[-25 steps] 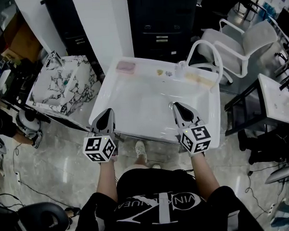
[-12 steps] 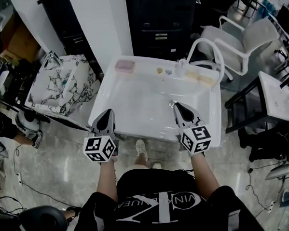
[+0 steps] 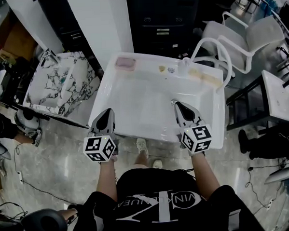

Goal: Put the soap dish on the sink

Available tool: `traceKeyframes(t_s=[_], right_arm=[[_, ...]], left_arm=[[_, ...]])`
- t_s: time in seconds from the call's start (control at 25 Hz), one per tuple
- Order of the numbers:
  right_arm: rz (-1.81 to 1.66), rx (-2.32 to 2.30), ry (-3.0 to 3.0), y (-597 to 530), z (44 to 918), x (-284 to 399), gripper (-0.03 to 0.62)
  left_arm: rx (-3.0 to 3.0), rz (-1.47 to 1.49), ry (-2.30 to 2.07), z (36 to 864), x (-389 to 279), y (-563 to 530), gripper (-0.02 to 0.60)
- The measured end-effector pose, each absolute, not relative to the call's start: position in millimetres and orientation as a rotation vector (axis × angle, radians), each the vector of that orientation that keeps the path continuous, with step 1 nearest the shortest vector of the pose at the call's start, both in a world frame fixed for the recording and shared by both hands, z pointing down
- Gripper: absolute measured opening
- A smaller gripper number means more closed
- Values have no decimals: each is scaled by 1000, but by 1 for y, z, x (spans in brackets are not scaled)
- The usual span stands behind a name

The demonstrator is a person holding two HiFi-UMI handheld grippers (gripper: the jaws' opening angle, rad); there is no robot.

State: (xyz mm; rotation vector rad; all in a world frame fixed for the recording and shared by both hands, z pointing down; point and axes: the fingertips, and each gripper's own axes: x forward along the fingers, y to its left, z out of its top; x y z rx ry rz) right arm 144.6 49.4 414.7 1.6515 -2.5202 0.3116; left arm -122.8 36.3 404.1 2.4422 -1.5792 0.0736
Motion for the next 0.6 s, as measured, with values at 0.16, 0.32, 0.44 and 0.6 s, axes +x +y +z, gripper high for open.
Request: traceKeyframes(t_s=[0.16,0.32,0.44,0.6], right_arm=[[314,1653,-2511,38,419,142,31],[318,1650,-2505,28,421,139,31],[325,1646,-2503,23,423,137,31],[339,1643,-2494,16,427,136,31]], left_arm=[[2436,84,-1581,408,-127,25,14],[2434,92,-1578,409,-128,15,14],[2437,99,-1577,408,-129,9,14],[2441,113,-1571,410,-128,3,14]])
